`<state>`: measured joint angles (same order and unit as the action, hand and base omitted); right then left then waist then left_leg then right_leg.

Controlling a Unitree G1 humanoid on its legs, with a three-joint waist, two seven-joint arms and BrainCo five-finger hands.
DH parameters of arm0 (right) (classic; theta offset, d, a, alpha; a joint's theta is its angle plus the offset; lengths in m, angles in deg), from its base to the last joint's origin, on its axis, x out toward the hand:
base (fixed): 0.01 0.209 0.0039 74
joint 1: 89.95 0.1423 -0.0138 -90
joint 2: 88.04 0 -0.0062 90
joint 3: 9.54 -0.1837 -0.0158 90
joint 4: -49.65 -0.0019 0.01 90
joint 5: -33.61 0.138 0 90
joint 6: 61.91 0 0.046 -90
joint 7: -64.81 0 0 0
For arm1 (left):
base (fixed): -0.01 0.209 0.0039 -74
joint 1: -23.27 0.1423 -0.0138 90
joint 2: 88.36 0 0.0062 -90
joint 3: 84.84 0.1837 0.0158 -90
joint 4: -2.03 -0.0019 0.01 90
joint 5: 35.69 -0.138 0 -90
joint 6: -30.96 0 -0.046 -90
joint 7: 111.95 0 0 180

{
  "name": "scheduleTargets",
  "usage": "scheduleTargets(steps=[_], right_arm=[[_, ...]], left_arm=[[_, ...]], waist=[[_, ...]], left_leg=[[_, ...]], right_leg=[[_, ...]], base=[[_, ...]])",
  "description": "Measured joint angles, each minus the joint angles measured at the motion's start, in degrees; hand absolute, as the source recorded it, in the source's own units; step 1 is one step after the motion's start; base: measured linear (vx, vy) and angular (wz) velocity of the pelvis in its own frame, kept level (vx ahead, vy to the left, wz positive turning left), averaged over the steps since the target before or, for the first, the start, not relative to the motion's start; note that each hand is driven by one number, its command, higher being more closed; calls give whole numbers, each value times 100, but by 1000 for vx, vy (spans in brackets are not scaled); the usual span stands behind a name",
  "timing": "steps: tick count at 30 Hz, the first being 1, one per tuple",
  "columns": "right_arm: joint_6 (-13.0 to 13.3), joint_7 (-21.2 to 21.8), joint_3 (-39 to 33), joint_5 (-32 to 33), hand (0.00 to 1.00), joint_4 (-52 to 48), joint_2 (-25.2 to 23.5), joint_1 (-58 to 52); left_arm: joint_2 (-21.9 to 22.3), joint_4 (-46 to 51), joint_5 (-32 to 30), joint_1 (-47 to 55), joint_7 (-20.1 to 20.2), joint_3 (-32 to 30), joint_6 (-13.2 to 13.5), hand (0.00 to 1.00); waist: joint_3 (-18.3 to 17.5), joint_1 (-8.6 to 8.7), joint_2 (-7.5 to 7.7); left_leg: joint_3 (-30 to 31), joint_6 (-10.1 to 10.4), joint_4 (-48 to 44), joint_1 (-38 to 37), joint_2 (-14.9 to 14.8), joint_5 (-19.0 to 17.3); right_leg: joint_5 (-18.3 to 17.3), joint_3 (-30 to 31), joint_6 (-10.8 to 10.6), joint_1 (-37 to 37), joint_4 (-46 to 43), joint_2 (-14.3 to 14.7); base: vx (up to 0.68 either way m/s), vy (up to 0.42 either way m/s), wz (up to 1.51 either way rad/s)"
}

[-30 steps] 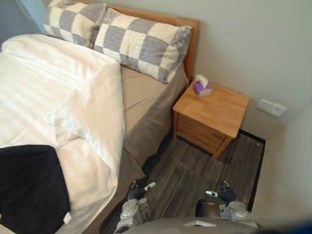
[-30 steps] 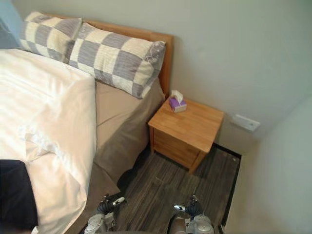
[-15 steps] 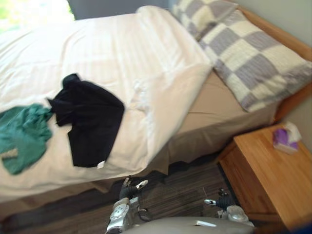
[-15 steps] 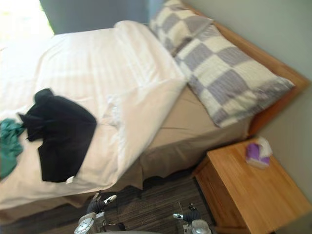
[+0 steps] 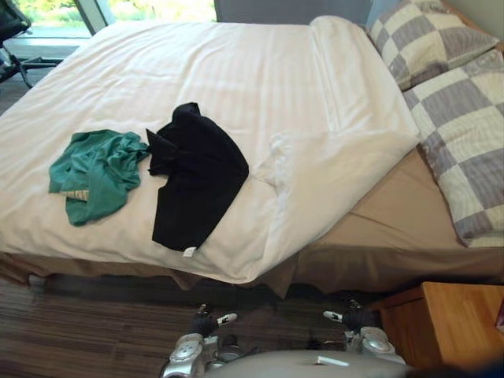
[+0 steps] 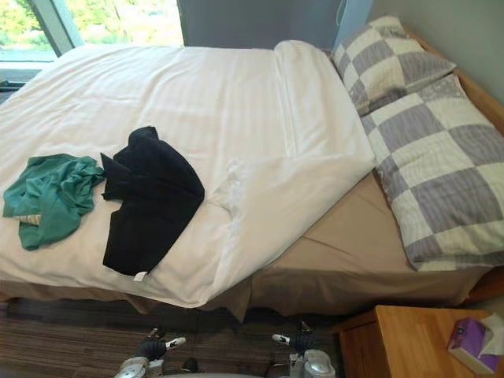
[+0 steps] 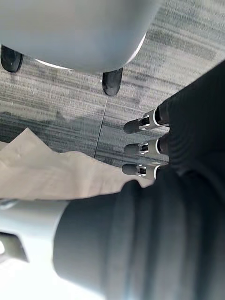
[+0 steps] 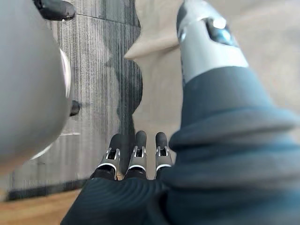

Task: Tidy the bed and pick cloth on bed and put in laundry

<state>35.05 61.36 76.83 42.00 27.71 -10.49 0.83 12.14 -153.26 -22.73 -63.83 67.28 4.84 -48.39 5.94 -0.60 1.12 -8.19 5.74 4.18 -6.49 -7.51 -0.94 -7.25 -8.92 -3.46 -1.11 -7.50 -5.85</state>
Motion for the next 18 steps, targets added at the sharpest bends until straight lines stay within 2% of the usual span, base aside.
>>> scheduleTargets(steps=[1, 5, 7, 8, 10, 11, 13, 14, 17, 18], right_arm=[[-96, -174, -104, 258, 0, 60, -2, -51], [-150, -719, -480, 926, 0, 109, -38, -190], [-98, -1174, -1022, 1355, 0, 65, -5, -246], [-84, -1269, -1181, 1451, 0, -4, 11, -247], [-18, -1721, -1817, 1671, 0, -305, 250, -291], [-12, -1814, -2003, 1698, 0, -433, 356, -290], [106, -2105, -2572, 1586, 0, -1053, 990, -242], [142, -2147, -2643, 1512, 0, -1224, 1181, -198], [412, -2277, -2702, 933, 0, -1977, 2157, 317], [390, -2241, -2603, 883, 0, -2305, 2488, 662]], left_arm=[[-21, -51, 156, 12, 70, -28, -29, 0], [-47, -107, 173, 37, 155, -206, -45, 0], [-32, -131, 174, 70, 166, -466, -68, 0], [-33, -132, 178, 77, 165, -510, -86, 0], [-32, -129, 218, 141, 178, -692, -136, 0], [-32, -124, 221, 159, 184, -739, -137, 0], [-26, -80, 230, 260, 216, -953, -138, 0], [-31, -52, 229, 308, 217, -994, -136, 0], [-55, 11, 332, 491, 223, -1080, -142, 0], [-62, 64, 388, 550, 228, -1026, -174, 0]], waist=[[-9, -2, 21], [-78, 26, 112], [-112, 29, 157], [-118, 42, 168], [-141, 112, 180], [-141, 122, 180], [-190, 115, 164], [-218, 120, 161], [-327, 131, 163], [-340, 115, 154]], left_leg=[[-110, 17, 56, -117, 10, -13], [-379, 23, 126, -256, 72, -19], [-555, -14, 128, -261, 96, -44], [-580, -16, 128, -261, 96, -45], [-710, -43, 133, -275, 128, -65], [-729, -45, 136, -280, 139, -66], [-833, -51, 165, -295, 166, -69], [-854, -52, 166, -295, 170, -68], [-871, -56, 171, -264, 172, -71], [-873, -42, 172, -245, 172, -76]], right_leg=[[51, 40, -34, -143, 128, 6], [143, 210, -99, -158, 224, -15], [245, 332, -130, -159, 368, -33], [263, 344, -136, -158, 386, -39], [323, 400, -141, -162, 458, -75], [335, 423, -143, -160, 470, -87], [382, 487, -161, -152, 507, -122], [392, 497, -163, -146, 519, -126], [435, 486, -185, -136, 580, -130], [446, 478, -201, -137, 630, -126]], base=[[91, 53, -24], [47, 57, -26], [-20, 58, -33], [-53, 32, -24], [-69, 37, -19], [-72, 45, -17], [-86, 39, -16], [-80, 25, -13], [-54, 0, -4], [-53, -12, 0]])
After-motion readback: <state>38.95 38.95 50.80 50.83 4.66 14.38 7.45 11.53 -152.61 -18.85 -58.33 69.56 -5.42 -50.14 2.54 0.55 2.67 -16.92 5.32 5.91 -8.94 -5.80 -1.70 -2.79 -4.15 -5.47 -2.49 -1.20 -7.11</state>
